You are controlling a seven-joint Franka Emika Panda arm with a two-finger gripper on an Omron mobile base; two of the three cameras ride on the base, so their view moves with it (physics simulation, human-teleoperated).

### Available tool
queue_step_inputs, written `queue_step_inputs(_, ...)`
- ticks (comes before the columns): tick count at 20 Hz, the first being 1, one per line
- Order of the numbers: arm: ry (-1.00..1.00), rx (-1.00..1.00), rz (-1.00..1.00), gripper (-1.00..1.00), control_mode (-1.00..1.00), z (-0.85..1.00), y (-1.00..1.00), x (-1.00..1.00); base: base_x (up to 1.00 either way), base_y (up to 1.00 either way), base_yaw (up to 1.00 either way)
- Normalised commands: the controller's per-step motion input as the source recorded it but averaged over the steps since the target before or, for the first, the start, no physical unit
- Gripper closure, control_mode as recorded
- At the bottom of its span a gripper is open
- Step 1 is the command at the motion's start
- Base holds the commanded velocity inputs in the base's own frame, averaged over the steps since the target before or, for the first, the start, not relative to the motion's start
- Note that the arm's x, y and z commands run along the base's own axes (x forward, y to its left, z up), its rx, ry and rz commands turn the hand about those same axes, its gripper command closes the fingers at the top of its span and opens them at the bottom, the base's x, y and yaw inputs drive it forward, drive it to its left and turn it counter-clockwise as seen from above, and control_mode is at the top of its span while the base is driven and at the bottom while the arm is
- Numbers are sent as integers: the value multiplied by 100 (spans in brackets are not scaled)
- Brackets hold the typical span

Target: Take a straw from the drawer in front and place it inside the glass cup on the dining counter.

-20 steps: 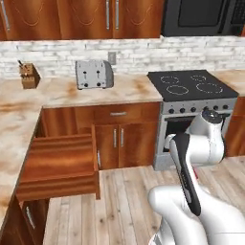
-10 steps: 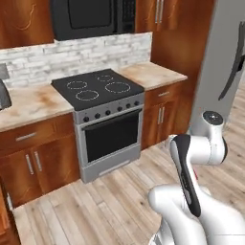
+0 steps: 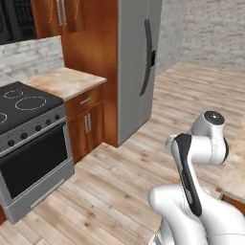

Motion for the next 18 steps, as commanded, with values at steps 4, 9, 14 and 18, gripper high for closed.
queue_step_inputs(4, 0, 0, 0, 100, 100, 0, 0, 0, 0, -64, -58)
queue_step_inputs(9, 0, 0, 0, 100, 100, 0, 0, 0, -2, -53, -56)
queue_step_inputs(14, 0, 0, 0, 100, 100, 0, 0, 0, -33, -54, -52)
queue_step_inputs(18, 0, 0, 0, 100, 100, 0, 0, 0, -98, -33, -42)
